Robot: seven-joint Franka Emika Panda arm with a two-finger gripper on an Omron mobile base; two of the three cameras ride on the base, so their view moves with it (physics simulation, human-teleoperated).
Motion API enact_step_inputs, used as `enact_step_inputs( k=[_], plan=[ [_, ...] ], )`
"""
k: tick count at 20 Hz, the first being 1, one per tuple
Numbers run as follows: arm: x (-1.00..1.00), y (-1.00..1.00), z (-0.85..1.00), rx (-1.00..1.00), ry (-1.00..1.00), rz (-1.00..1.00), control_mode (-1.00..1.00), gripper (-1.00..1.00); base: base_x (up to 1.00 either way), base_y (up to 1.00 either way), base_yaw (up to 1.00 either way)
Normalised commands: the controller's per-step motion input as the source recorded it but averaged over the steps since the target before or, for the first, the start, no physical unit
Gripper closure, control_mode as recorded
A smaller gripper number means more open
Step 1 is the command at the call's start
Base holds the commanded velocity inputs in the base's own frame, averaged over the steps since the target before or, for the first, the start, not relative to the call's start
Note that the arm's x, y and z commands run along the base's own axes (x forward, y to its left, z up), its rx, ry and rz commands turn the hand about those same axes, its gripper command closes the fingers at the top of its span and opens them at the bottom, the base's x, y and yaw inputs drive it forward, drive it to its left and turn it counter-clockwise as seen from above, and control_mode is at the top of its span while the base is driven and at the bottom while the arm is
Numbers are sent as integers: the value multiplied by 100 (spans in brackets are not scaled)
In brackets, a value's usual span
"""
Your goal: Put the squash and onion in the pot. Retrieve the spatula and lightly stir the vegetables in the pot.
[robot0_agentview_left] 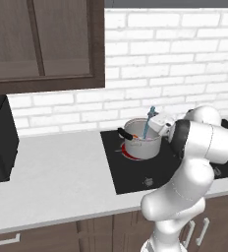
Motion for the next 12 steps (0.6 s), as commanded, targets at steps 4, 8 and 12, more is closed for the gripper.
enact_step_inputs(
  k=[4,8,12],
  plan=[
    [7,0,0,0,0,-5,-100,100,0,0,0],
    [33,22,-9,0,0,-7,-100,100,0,0,0],
    [23,7,-4,2,-1,-13,-100,100,0,0,0]
  ],
)
